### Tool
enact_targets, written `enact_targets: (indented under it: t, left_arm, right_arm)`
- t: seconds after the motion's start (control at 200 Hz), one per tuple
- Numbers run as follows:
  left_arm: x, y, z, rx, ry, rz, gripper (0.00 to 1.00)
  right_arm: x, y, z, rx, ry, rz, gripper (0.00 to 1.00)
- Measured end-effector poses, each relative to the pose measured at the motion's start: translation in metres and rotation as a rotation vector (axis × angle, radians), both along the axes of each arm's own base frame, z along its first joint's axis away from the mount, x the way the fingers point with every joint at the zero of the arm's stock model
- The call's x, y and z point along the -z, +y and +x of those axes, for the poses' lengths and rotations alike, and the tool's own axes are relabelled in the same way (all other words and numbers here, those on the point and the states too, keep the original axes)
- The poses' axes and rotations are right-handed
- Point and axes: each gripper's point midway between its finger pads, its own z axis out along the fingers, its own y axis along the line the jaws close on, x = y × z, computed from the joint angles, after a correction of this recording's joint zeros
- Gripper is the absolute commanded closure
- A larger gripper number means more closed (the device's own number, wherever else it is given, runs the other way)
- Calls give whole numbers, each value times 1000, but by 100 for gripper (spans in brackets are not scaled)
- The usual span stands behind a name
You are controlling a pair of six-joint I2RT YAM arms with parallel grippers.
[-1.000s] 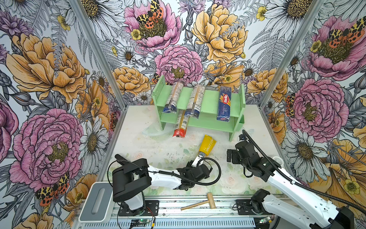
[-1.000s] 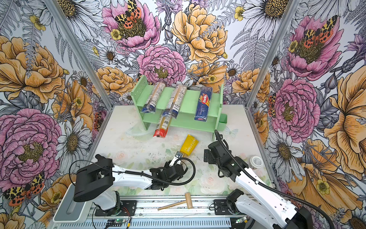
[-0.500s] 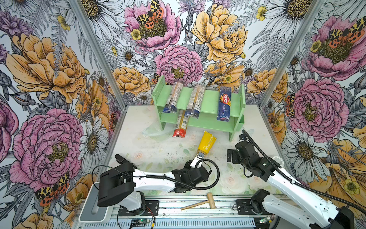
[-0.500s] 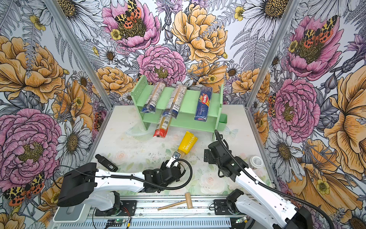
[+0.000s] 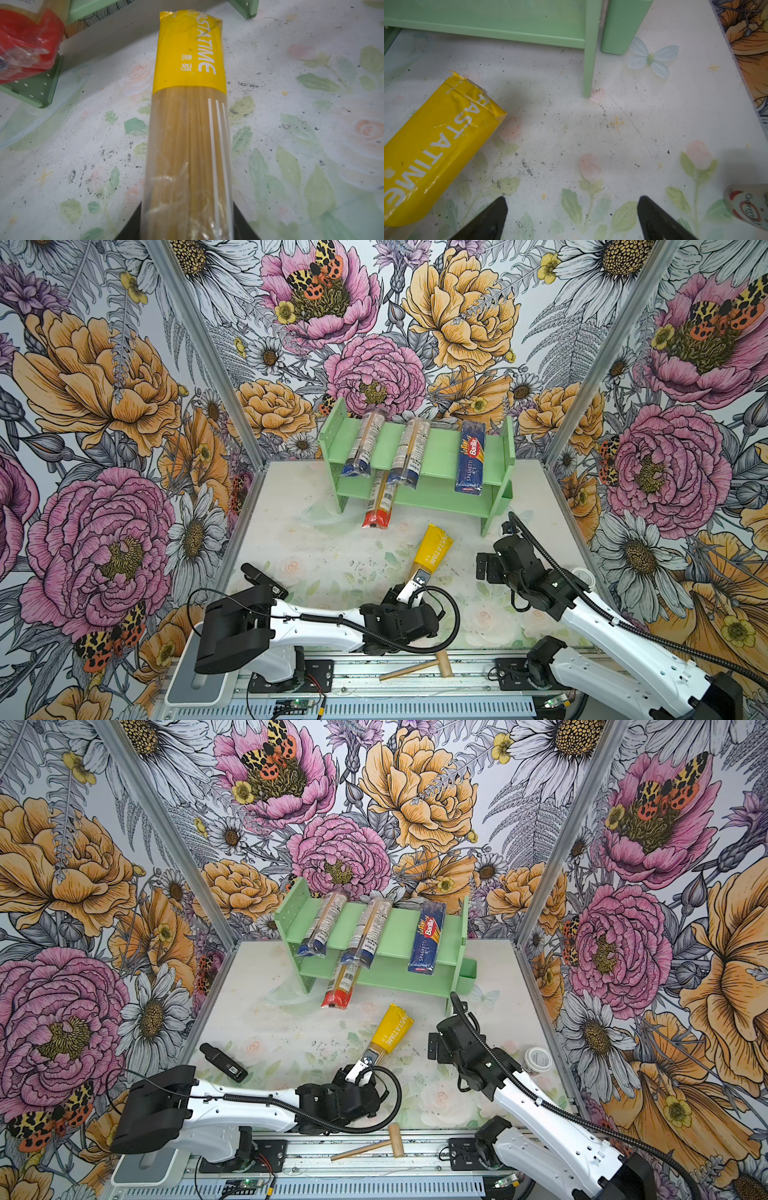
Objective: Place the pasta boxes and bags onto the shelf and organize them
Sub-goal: 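Lift the yellow bag with the left gripper, tilting it upright, then carry the upright yellow bag toward the shelf front beside the red-and-white bag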
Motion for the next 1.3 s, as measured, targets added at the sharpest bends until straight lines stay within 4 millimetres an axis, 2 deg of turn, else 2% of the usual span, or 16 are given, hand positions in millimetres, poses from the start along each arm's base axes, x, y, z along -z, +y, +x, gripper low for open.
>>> enact_targets:
  t: [0.3, 0.51, 0.826, 1.006, 1.296]
  left_arm:
    - [-34, 11, 5, -60, -57, -131, 100]
    - [-39, 21, 7, -86, -87, -204, 100]
    - [-53, 16, 13, -111, -126, -273, 100]
    - [-60, 14, 28, -144, -142, -274, 100]
    - [-67, 22, 60, -215, -160, -267, 100]
  right_arm:
    - [0, 0, 0, 0, 0, 0, 0]
    - [0, 0, 0, 0, 0, 0, 0]
    - [0, 0, 0, 0, -1, 1, 0]
    - [-2, 0, 0, 0, -7, 5, 0]
    - [-2, 0, 0, 0, -9, 6, 1]
